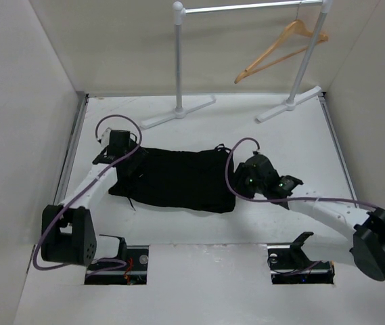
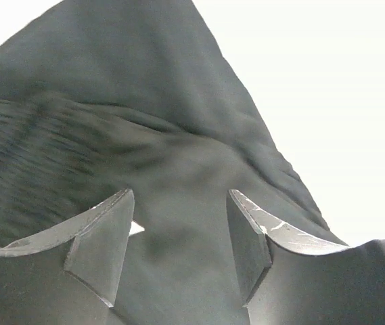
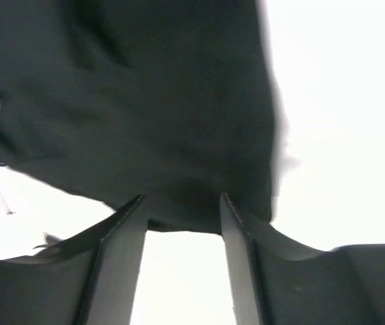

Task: Place the trousers on the hanger
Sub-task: Fold the trousers at the center of the board.

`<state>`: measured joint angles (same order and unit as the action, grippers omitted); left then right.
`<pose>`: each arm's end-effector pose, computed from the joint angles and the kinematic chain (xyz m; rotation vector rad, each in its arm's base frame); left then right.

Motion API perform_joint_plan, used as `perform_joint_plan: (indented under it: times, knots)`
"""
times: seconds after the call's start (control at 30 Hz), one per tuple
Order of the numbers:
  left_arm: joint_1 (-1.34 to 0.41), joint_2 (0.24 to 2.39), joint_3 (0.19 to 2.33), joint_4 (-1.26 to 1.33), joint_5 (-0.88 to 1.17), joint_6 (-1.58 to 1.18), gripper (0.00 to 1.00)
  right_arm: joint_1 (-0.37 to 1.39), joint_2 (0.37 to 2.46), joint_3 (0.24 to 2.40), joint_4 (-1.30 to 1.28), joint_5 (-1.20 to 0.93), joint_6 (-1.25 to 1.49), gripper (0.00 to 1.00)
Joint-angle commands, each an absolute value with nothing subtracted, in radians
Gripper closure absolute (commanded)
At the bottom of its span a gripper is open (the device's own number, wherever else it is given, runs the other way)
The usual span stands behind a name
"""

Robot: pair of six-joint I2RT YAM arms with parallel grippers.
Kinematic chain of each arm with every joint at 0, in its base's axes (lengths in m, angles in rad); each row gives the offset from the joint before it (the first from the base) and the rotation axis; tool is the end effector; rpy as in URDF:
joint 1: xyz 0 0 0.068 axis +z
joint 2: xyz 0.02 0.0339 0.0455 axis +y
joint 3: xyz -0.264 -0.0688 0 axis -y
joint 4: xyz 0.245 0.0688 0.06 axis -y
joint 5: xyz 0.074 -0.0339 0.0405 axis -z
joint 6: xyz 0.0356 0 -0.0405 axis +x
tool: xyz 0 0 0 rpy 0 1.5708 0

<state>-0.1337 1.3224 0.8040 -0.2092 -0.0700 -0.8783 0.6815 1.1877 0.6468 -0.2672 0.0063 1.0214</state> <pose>0.2773 -0.0348 0.2273 -0.8839 2.1626 -0.4363 0.1849 0.1497 0.2044 0.4311 2.4935 0.7580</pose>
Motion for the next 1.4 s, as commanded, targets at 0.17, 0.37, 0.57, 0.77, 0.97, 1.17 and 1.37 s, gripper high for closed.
perform_joint_plan:
  times: [0.17, 0.37, 0.57, 0.77, 0.97, 1.17, 1.37]
  knots:
    - [-0.494, 1.278, 0.908, -0.262, -0.066, -0.942, 0.77, 0.578, 1.368, 0.932, -0.145, -0.152, 0.855, 0.88]
    - [-0.709, 1.359, 0.879, -0.123, -0.057, -1.041, 0.82, 0.463, 1.636, 1.026, 0.041, -0.290, 0.868, 0.89]
    - [-0.786, 1.428, 0.767, -0.074, -0.060, -1.094, 0.82, 0.358, 1.847, 1.100, 0.162, -0.377, 0.928, 0.89]
    - [-0.801, 1.405, 0.678, -0.063, -0.074, -1.132, 0.82, 0.357, 1.956, 1.140, 0.175, -0.385, 0.974, 0.89]
    - [-0.800, 1.347, 0.690, -0.089, -0.066, -1.140, 0.80, 0.360, 1.909, 1.141, 0.166, -0.365, 0.977, 0.85]
    - [-0.759, 1.279, 0.816, -0.146, -0.054, -1.129, 0.72, 0.377, 1.625, 1.039, 0.109, -0.379, 0.904, 0.53]
    - [-0.706, 1.371, 0.951, -0.158, -0.032, -1.085, 0.70, 0.422, 1.401, 0.789, 0.061, -0.341, 0.920, 0.69]
